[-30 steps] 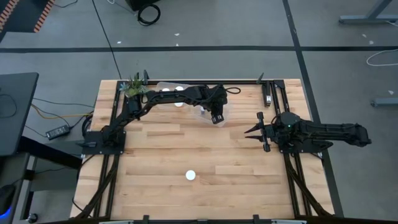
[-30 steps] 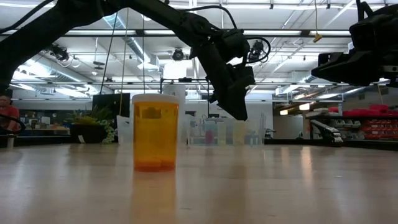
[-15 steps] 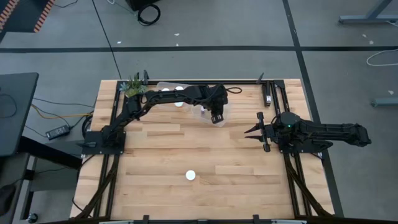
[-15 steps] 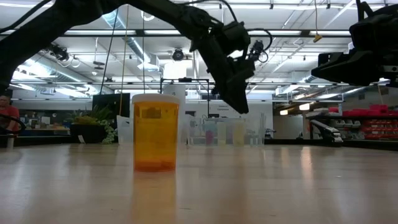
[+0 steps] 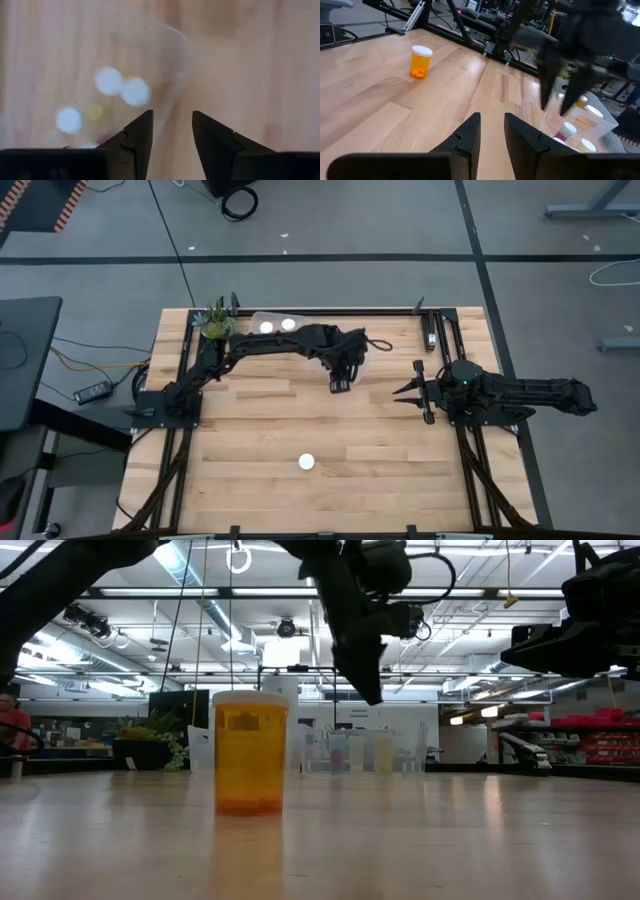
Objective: Pick and place medicine bottles into bin by pill shape (circle, oval)
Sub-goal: Put the big orange pill bottle into the left transparent bin
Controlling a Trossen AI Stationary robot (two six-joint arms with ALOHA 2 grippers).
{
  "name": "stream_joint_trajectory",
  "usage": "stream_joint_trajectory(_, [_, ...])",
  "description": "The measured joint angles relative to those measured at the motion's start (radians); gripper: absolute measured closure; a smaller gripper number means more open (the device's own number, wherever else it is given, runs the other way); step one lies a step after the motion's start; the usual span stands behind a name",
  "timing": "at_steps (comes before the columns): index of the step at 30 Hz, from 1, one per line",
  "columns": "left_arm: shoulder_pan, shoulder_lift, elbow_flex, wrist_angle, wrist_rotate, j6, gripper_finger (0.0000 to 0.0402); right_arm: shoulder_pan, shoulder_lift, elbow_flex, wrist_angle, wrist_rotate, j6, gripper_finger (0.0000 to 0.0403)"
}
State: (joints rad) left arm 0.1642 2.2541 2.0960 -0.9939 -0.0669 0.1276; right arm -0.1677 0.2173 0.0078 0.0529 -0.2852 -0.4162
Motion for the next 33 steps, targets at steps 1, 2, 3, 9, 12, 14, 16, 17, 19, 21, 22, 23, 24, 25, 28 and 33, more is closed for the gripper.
stream_joint_trajectory(1, [-0.011, -0.006, 0.000, -0.030, 0.000, 0.000, 0.0257, 0.000, 0.000, 0.000, 0.000, 0.000, 0.000, 0.0310])
stream_joint_trajectory(2, [-0.023, -0.010, 0.000, -0.067, 0.001, 0.000, 0.0257, 0.000, 0.000, 0.000, 0.000, 0.000, 0.000, 0.0310])
stream_joint_trajectory(3, [-0.036, -0.010, 0.000, -0.093, 0.005, 0.000, 0.0256, 0.000, 0.000, 0.000, 0.000, 0.000, 0.000, 0.0310])
stream_joint_trajectory(9, [-0.119, -0.009, -0.014, -0.261, 0.087, -0.031, 0.0247, 0.000, 0.003, 0.000, 0.000, 0.000, 0.000, 0.0310])
stream_joint_trajectory(12, [-0.169, -0.006, -0.030, -0.339, 0.089, -0.033, 0.0244, 0.000, 0.003, 0.000, 0.000, 0.000, 0.000, 0.0310])
stream_joint_trajectory(14, [-0.199, -0.008, -0.037, -0.389, 0.090, -0.043, 0.0244, 0.000, 0.003, 0.000, 0.000, 0.000, 0.000, 0.0310])
stream_joint_trajectory(16, [-0.230, -0.008, -0.055, -0.423, 0.090, -0.068, 0.0245, 0.000, 0.003, 0.000, 0.000, 0.000, 0.000, 0.0310])
stream_joint_trajectory(17, [-0.244, -0.007, -0.064, -0.441, 0.090, -0.085, 0.0245, 0.000, 0.003, 0.000, 0.000, 0.000, 0.000, 0.0310])
stream_joint_trajectory(19, [-0.274, -0.007, -0.080, -0.466, 0.089, -0.111, 0.0245, 0.000, 0.003, 0.000, 0.000, 0.000, 0.000, 0.0310])
stream_joint_trajectory(21, [-0.306, -0.007, -0.101, -0.475, 0.087, -0.134, 0.0244, 0.000, 0.003, 0.000, 0.000, 0.000, 0.000, 0.0310])
stream_joint_trajectory(22, [-0.322, -0.007, -0.113, -0.472, 0.087, -0.149, 0.0243, 0.000, 0.003, 0.000, 0.000, 0.000, 0.000, 0.0310])
stream_joint_trajectory(23, [-0.340, -0.007, -0.125, -0.471, 0.087, -0.161, 0.0241, 0.000, 0.003, 0.000, 0.000, 0.000, 0.000, 0.0310])
stream_joint_trajectory(24, [-0.357, -0.007, -0.135, -0.471, 0.088, -0.169, 0.0239, 0.000, 0.003, 0.000, 0.000, 0.000, 0.000, 0.0310])
stream_joint_trajectory(25, [-0.374, -0.007, -0.144, -0.471, 0.087, -0.173, 0.0236, 0.000, 0.003, 0.000, 0.000, 0.000, 0.000, 0.0310])
stream_joint_trajectory(28, [-0.420, -0.007, -0.173, -0.471, 0.089, -0.201, 0.0224, 0.000, 0.003, 0.000, 0.000, 0.000, 0.000, 0.0310])
stream_joint_trajectory(33, [-0.474, -0.006, -0.193, -0.458, 0.081, -0.205, 0.0192, 0.000, 0.003, 0.000, 0.000, 0.000, 0.000, 0.0310])
